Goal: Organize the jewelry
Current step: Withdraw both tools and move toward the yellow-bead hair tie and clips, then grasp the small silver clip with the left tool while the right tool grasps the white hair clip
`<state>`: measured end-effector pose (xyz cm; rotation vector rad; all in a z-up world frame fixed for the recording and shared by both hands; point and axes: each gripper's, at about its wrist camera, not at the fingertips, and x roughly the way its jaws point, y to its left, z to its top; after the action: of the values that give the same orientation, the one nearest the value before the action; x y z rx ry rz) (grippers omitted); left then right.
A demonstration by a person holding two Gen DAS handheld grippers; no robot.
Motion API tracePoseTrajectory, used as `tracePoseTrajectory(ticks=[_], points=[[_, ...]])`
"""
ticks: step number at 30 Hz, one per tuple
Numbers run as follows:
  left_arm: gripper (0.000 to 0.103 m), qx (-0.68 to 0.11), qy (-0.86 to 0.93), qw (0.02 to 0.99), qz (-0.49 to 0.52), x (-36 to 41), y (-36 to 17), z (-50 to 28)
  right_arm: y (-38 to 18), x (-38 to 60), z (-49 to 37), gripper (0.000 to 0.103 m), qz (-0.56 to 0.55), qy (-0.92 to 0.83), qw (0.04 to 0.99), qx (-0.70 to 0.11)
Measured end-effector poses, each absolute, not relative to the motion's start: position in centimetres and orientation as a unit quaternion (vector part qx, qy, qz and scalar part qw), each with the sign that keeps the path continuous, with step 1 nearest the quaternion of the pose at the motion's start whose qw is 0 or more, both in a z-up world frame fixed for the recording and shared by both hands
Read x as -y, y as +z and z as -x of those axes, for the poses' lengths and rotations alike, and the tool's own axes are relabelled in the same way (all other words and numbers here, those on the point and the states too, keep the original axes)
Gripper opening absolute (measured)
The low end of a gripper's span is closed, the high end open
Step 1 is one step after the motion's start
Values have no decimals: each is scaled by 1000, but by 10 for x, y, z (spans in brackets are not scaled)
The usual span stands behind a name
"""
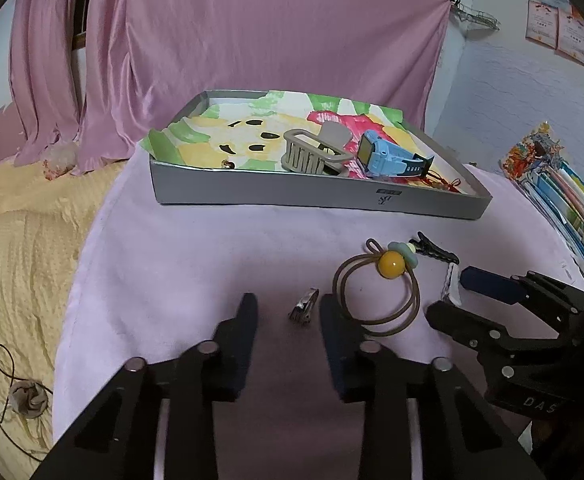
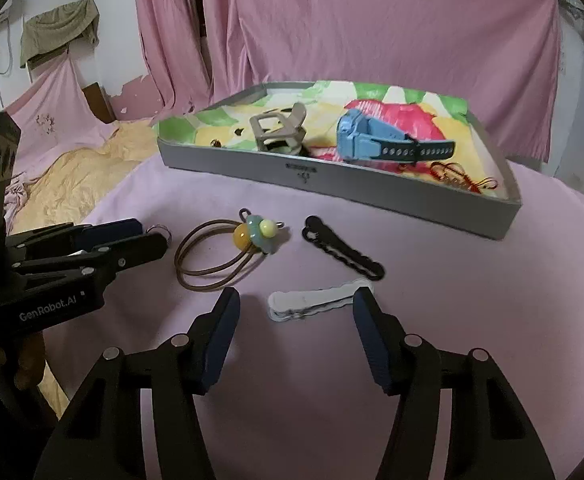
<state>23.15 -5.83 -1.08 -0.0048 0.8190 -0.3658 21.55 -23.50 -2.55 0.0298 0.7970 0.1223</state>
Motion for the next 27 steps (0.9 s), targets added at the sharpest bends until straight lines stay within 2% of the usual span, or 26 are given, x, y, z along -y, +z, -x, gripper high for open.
tracePoseTrajectory(ticks=[5, 13, 27], points=[[10, -399, -179, 900, 2, 60, -11, -233, -24, 234, -217, 40, -15, 52, 920, -388], [10, -400, -178, 899, 3, 62, -11, -232, -24, 242, -210, 17, -21, 51, 922, -384], [10, -369, -181, 911, 24, 66, 5, -217, -24, 261, -186, 14, -78, 88, 921, -371]])
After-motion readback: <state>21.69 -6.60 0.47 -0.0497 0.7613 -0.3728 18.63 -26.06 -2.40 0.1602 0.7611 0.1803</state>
